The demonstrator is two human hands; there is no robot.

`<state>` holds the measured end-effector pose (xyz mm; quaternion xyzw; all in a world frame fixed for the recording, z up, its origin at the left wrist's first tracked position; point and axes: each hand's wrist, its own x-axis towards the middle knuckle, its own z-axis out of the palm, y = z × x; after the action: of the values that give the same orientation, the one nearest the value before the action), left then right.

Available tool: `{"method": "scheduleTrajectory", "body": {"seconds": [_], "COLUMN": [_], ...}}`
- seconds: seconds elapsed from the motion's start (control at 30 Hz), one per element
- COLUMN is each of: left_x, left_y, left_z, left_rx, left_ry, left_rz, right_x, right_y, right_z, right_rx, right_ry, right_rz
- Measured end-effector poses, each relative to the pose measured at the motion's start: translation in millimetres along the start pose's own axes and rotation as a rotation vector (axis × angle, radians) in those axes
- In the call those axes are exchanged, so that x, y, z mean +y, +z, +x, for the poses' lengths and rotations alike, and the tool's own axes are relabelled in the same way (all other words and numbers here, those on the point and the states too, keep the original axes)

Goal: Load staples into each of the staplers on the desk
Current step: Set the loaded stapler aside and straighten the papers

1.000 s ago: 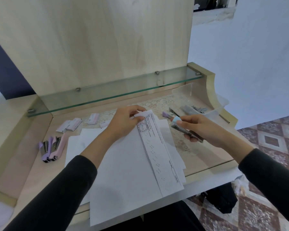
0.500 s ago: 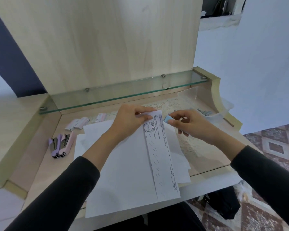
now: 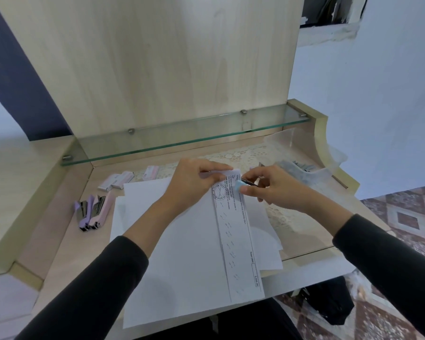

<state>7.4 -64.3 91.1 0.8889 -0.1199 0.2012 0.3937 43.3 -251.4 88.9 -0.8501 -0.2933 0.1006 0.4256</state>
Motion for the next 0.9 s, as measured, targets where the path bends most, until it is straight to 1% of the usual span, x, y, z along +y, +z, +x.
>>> {"method": "scheduleTrajectory", "body": {"seconds": [0.1, 0.27, 0.37, 0.43, 0.6, 0.77, 0.9], "left_x": [-3.1, -7.1, -6.3, -6.7, -7.9, -8.2, -9.7], "left_y": [2.5, 5.6, 7.4, 8.7, 10.5, 11.7, 13.5], "left_z": [-3.9, -7.6, -7.9, -8.1, -6.9, -8.8, -10.6], "left_rx": [0.011, 0.027, 0.007, -0.008, 0.012, 0.048, 0.063], "left_ry": [0.013, -0.034, -0.02, 0.014, 0.054, 0.124, 0.143], "left_rz": [-0.008, 0.01, 0.013, 0.016, 0.015, 0.048, 0.06], "right_x": [1.4, 5.0, 4.0, 4.3, 2.5, 6.7, 11.0], "right_y": [0.1, 2.2, 4.0, 4.3, 3.5, 7.3, 9.8], "right_z": [0.6, -4.0, -4.2, -2.7, -3.3, -2.0, 0.2], "right_rx": [-0.042, -0.114, -0.069, -0.027, -0.006, 0.04, 0.064], "right_ry": [0.021, 0.049, 0.026, -0.018, -0.105, -0.126, -0.127], "right_rz": [-0.004, 0.024, 0.013, -0.045, -0.161, -0.165, -0.161]}}
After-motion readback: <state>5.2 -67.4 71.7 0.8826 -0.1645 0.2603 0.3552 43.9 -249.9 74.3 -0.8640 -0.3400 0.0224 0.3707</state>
